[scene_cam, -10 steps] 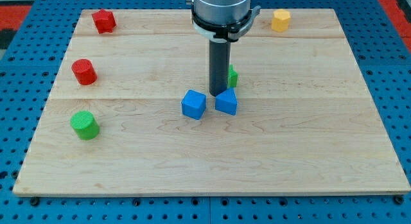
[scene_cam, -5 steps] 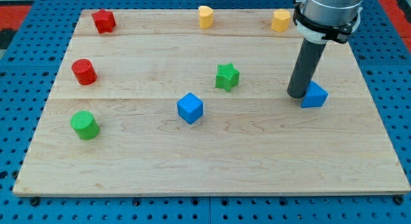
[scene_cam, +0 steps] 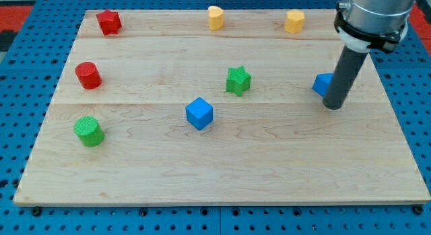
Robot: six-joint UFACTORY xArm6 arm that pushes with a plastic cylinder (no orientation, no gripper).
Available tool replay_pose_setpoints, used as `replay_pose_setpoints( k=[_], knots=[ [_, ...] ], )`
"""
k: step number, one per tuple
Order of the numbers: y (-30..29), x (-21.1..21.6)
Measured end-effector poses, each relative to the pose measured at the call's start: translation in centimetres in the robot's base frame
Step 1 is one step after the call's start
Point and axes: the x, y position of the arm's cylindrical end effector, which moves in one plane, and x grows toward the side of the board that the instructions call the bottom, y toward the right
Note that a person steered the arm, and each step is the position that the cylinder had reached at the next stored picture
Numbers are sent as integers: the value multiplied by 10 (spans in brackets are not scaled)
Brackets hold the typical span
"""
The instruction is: Place the blue triangle and the green star parallel to each other
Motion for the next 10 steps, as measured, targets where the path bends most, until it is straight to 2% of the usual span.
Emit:
replay_pose_setpoints(
  k=[1, 5, 10],
  knots=[
    [5, -6],
    [-74, -32],
    [-75, -120]
  ],
)
